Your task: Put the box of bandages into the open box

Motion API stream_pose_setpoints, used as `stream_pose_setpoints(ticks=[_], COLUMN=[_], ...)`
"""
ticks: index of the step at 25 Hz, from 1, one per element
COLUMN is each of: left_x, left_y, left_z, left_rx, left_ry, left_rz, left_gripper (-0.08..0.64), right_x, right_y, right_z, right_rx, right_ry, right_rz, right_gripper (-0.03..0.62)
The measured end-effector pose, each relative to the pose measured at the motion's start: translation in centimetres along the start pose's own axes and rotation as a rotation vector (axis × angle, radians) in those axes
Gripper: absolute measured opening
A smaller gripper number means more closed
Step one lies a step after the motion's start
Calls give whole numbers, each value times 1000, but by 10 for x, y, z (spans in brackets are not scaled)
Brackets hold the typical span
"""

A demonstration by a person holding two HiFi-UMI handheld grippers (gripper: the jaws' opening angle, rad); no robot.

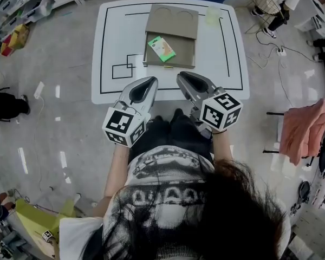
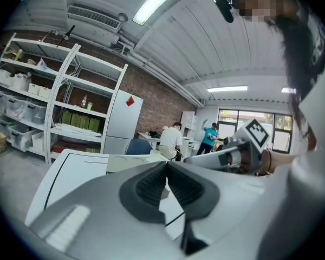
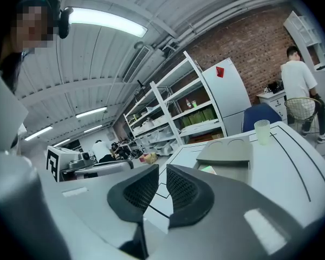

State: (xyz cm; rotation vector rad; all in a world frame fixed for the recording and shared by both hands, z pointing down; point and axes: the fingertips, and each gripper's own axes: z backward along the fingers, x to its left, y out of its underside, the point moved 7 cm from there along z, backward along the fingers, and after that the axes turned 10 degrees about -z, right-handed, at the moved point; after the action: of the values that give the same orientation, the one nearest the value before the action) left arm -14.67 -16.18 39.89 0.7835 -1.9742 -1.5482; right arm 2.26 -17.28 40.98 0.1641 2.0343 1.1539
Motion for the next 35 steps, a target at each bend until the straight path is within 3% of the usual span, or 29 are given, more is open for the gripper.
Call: stream_pose_setpoints(ticks=[6,35], left_x=[-1,-42], left_y=[0,-11], left_z=[1,-19], left_rx=[-3,-2], left_ry=[1,-65], left_rz=[4,-1], left_gripper=[0,0], right_x=[4,-14], right_y=[4,-10], right_z=[5,33], right_rx=[10,64], right_ry=[8,-90], right_rz=[4,72], right_gripper=[-2,-3])
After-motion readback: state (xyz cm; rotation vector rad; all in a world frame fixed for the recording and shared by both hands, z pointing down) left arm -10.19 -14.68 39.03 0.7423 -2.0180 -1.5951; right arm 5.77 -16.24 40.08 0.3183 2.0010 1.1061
